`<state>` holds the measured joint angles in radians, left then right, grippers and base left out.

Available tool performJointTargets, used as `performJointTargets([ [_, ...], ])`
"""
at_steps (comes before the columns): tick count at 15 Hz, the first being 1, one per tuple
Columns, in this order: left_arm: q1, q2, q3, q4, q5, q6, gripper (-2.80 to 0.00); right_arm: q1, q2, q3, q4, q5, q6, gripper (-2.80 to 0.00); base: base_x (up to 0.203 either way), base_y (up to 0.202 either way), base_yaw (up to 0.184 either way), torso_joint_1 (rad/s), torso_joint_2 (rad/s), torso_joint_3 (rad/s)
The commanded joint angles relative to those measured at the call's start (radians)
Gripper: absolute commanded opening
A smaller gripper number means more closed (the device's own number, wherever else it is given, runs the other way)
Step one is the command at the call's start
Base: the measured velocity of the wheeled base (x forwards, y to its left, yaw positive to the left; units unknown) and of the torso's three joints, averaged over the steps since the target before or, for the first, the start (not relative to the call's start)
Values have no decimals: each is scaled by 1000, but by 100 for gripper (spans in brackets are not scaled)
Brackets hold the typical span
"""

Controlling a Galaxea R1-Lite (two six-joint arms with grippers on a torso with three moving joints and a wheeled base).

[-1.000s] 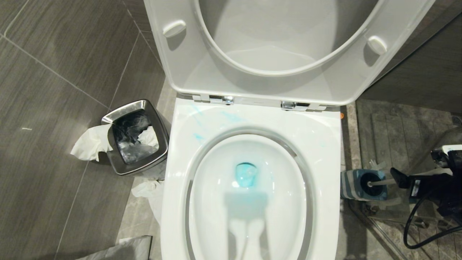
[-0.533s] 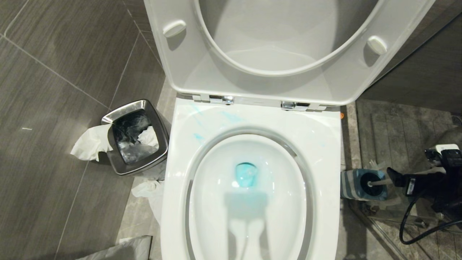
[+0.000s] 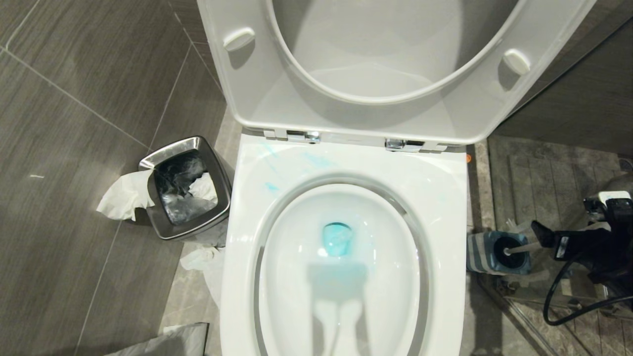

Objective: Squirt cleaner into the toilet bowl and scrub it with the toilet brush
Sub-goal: Scrub the toilet bowl

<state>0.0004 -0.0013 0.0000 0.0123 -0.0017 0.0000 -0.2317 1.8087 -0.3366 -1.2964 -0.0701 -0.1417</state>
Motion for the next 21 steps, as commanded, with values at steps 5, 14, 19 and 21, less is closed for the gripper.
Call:
performJointTargets([
  [5,1,1,0,0,0,0,-280,0,4,16,-58,1,-7,-280,0,0,0,0,0,0],
  [14,0,1,0,0,0,0,-280,0,-10,89,-127,43,-9,-280,0,0,0,0,0,0],
  [19,0,1,0,0,0,0,-280,0,-125,150,-127,51,-10,-280,0,0,0,0,0,0],
  [21,1,1,0,0,0,0,-280,0,-195,151,-94,51,-9,-280,0,0,0,0,0,0],
])
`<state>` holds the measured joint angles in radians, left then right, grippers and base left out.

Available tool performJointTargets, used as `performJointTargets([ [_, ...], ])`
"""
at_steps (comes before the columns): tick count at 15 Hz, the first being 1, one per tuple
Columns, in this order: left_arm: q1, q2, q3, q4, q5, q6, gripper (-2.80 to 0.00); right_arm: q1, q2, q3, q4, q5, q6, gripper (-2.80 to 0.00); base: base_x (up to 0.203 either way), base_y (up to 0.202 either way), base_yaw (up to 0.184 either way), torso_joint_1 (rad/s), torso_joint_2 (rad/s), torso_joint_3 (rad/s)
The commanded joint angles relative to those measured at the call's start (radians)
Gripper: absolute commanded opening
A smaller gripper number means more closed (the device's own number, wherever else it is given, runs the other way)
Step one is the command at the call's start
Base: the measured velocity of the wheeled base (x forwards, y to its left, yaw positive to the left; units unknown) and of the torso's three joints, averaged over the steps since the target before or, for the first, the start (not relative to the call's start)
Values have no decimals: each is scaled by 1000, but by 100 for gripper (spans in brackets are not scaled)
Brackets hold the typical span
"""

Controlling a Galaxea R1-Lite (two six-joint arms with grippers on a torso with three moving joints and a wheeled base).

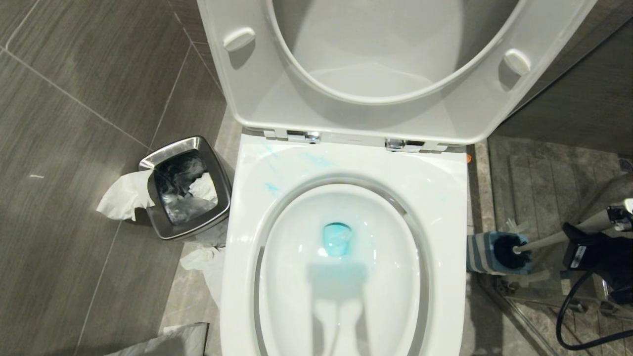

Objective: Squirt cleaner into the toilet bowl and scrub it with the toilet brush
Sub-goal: Scrub the toilet bowl

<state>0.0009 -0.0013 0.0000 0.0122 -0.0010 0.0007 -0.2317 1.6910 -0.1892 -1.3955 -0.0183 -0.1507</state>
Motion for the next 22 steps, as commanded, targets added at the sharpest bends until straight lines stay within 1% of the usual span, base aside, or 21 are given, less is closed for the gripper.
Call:
performJointTargets([
  [1,1,1,0,0,-1,-1,-280,-1,-105,6,28,-4,1,-280,0,0,0,0,0,0],
  [5,-1,1,0,0,-1,-1,-280,-1,-164,51,39,-3,8,-280,0,0,0,0,0,0],
  [8,1,1,0,0,-1,-1,-280,-1,-212,46,42,-3,43,-280,0,0,0,0,0,0],
  [10,0,1,0,0,-1,-1,-280,-1,-275,44,80,-2,50,-280,0,0,0,0,0,0],
  [11,1,1,0,0,-1,-1,-280,-1,-323,38,133,1,53,-280,0,0,0,0,0,0],
  [12,0,1,0,0,-1,-1,-280,-1,-381,21,213,3,58,-280,0,0,0,0,0,0],
  [13,1,1,0,0,-1,-1,-280,0,-438,-12,324,5,67,-280,0,0,0,0,0,0],
  [15,1,1,0,0,-1,-1,-280,0,-555,-143,629,13,99,-280,0,0,0,0,0,0],
  [17,1,1,0,0,-1,-1,-280,0,-652,-280,905,36,129,-280,0,0,0,0,0,0],
  [18,-1,1,0,0,-1,-1,-280,0,-695,-338,1017,51,143,-280,0,0,0,0,0,0],
  [20,1,1,0,0,-1,-1,-280,1,-750,-420,1169,81,164,-280,0,0,0,0,0,0],
  [22,1,1,0,0,-1,-1,-280,1,-765,-495,1253,93,199,-280,0,0,0,0,0,0],
])
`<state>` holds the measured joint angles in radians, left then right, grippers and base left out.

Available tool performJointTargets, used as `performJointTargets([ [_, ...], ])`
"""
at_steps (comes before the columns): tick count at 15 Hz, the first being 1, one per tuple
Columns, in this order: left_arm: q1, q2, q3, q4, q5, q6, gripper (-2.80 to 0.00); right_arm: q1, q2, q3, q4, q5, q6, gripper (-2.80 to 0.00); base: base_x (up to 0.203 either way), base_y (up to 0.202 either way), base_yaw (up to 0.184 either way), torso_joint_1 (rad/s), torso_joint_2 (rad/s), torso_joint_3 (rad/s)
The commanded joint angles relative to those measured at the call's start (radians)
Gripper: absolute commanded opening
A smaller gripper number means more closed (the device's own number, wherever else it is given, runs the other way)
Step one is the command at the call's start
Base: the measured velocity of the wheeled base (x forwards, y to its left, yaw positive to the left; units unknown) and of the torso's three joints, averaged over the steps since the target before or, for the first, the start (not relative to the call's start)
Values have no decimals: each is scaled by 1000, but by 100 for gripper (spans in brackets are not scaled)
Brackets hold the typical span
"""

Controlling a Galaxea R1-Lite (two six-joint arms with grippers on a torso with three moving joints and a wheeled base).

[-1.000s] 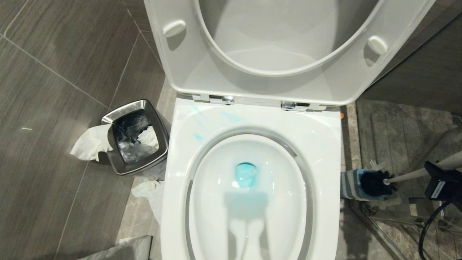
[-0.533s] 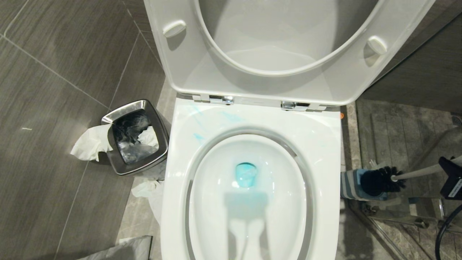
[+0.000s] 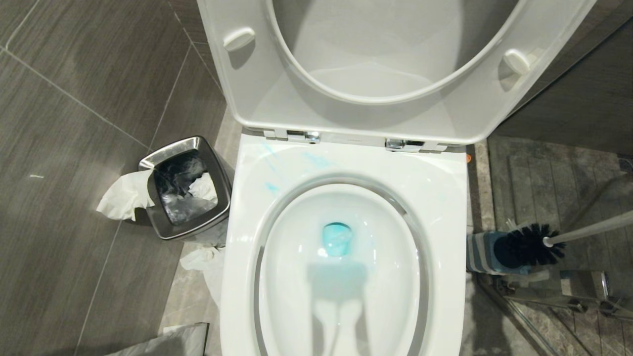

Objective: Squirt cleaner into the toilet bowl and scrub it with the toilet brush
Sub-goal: Scrub the toilet bowl

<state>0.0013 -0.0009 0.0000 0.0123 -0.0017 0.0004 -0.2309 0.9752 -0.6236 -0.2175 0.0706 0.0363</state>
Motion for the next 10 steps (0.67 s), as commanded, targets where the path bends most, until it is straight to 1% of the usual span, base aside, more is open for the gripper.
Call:
performJointTargets([
  [1,0,1,0,0,0,0,-280,0,-50,-102,119,8,20,-280,0,0,0,0,0,0],
  [4,-1,1,0,0,0,0,-280,0,-45,-200,212,26,26,-280,0,0,0,0,0,0],
  [10,-1,1,0,0,0,0,-280,-1,-41,-349,360,25,36,-280,0,0,0,0,0,0],
])
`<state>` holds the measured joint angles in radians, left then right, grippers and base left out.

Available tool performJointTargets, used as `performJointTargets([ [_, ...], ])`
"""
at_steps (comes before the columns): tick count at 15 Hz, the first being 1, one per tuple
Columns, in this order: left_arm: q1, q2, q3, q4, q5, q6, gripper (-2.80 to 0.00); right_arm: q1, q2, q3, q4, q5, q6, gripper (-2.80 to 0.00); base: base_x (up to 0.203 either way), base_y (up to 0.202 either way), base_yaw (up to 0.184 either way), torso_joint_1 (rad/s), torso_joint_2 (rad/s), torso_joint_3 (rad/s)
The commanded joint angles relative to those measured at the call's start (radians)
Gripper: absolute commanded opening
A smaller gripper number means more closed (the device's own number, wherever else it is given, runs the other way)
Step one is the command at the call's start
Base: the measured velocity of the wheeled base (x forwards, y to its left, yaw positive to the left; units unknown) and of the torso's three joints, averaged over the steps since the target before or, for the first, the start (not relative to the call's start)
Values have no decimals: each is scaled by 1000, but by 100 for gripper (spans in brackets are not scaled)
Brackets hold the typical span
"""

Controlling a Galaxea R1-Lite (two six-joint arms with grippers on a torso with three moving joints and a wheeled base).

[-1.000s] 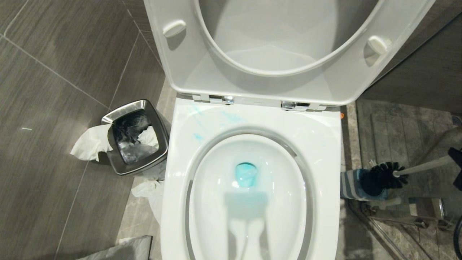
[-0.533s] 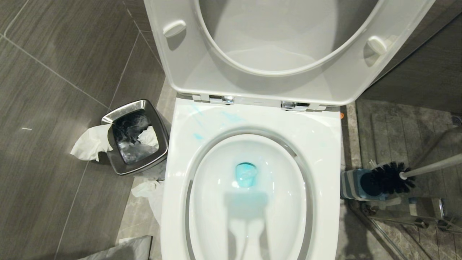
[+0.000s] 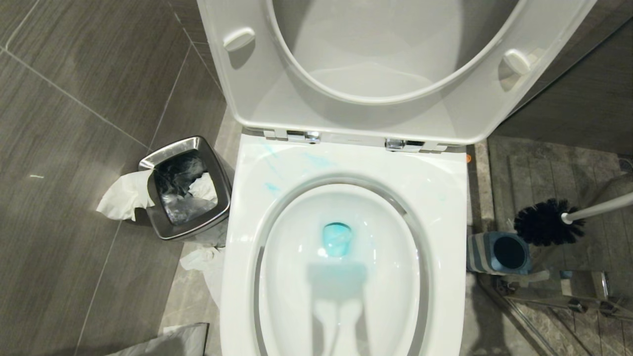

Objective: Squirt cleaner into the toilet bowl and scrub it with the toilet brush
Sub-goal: Scrub the toilet bowl

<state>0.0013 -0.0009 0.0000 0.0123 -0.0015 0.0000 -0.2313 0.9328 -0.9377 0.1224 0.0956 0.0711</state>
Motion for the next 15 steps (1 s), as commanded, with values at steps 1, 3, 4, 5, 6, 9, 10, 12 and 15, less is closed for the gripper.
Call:
performJointTargets([
  [1,0,1,0,0,0,1,-280,0,-2,-43,33,-2,1,-280,0,0,0,0,0,0],
  [3,0,1,0,0,0,3,-280,0,-2,-64,37,-2,1,-280,0,0,0,0,0,0],
  [4,0,1,0,0,0,3,-280,0,1,-76,43,-4,1,-280,0,0,0,0,0,0],
  [5,0,1,0,0,0,1,-280,0,-2,-74,46,-4,1,-280,0,0,0,0,0,0],
  [6,-1,1,0,0,0,0,-280,0,-5,-72,46,-4,-1,-280,0,0,0,0,0,0],
  [9,0,1,0,0,-1,1,-280,0,-6,-77,46,-5,-1,-280,0,0,0,1,2,14],
  [10,-1,1,0,0,0,2,-280,0,-5,-78,46,-5,-1,-280,0,0,0,7,2,115],
  [12,0,1,0,0,0,2,-280,0,-5,-82,46,-5,-1,-280,0,0,0,-2,2,169],
  [15,-1,1,0,0,0,2,-280,0,-3,-85,46,-4,1,-280,0,0,0,3,2,190],
])
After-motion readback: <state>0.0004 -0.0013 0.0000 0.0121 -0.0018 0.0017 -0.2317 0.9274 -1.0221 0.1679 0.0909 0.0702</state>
